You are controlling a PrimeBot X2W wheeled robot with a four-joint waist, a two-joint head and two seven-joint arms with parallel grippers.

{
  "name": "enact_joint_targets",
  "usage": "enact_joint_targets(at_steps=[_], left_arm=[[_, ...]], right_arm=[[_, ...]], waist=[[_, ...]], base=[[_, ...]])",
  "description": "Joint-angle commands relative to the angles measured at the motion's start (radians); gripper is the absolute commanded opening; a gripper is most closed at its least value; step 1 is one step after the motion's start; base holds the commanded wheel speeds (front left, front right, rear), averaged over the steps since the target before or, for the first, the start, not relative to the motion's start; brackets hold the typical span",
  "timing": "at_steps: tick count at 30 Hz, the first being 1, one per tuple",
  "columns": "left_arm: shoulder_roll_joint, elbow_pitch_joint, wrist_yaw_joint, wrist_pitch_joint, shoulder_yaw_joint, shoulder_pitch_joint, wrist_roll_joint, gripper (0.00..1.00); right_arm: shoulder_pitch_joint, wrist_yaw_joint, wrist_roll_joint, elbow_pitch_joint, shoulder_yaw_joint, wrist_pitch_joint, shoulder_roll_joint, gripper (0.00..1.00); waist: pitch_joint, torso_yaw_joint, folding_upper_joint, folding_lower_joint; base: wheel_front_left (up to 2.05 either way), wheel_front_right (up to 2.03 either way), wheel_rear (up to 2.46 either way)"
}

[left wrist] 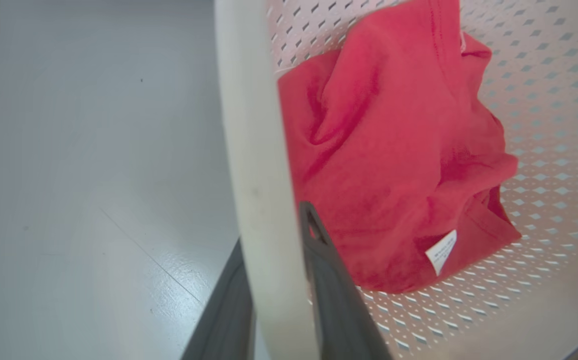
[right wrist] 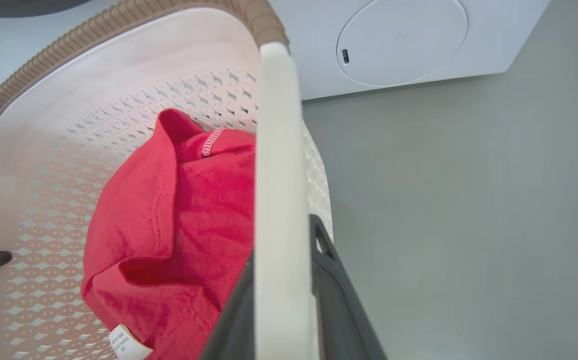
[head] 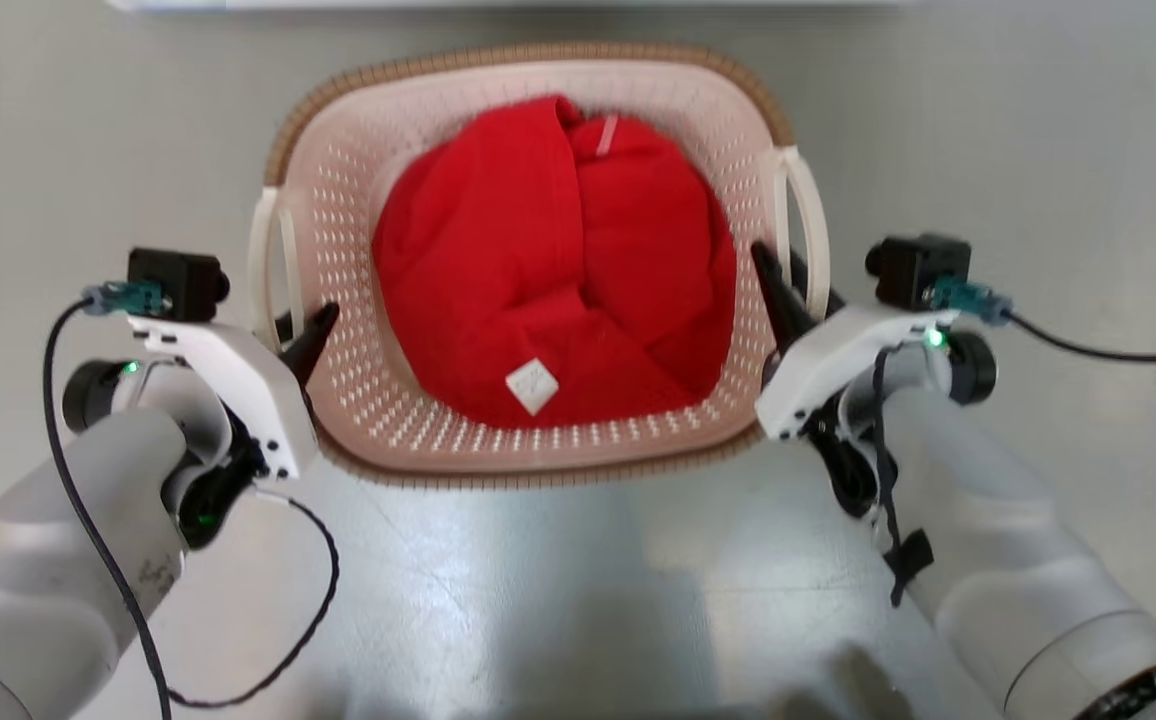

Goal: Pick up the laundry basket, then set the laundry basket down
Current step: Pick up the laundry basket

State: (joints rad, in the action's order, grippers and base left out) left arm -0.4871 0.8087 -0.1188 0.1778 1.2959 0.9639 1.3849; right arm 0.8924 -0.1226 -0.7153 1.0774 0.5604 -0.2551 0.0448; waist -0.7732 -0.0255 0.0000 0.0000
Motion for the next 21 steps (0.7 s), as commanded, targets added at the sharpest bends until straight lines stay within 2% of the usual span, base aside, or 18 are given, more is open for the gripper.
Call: enact_joint_targets(at_steps=[1, 12, 21], left_arm=[[-0.055, 0.008, -0.012, -0.011, -0.017, -0.032, 0.005, 0.00], [-0.011, 0.059, -0.012, -0.071, -0.016, -0.125, 0.033, 0.00], [0.041, 0.108, -0.012, -0.119, -0.016, -0.201, 0.057, 0.00]], right_arm=[[-0.072, -0.008, -0.028, 0.016, 0.036, -0.007, 0.005, 0.00], [-0.136, -0.008, -0.193, 0.086, 0.200, -0.005, 0.005, 0.00], [-0.180, -0.008, -0.322, 0.136, 0.315, 0.057, 0.005, 0.00]], waist=[[0.052, -0.009, 0.0000, 0.0000], [0.213, -0.034, 0.0000, 0.0000], [0.349, -0.050, 0.0000, 0.0000]], base=[[0.00, 0.00, 0.00], [0.00, 0.00, 0.00], [0.00, 0.00, 0.00]])
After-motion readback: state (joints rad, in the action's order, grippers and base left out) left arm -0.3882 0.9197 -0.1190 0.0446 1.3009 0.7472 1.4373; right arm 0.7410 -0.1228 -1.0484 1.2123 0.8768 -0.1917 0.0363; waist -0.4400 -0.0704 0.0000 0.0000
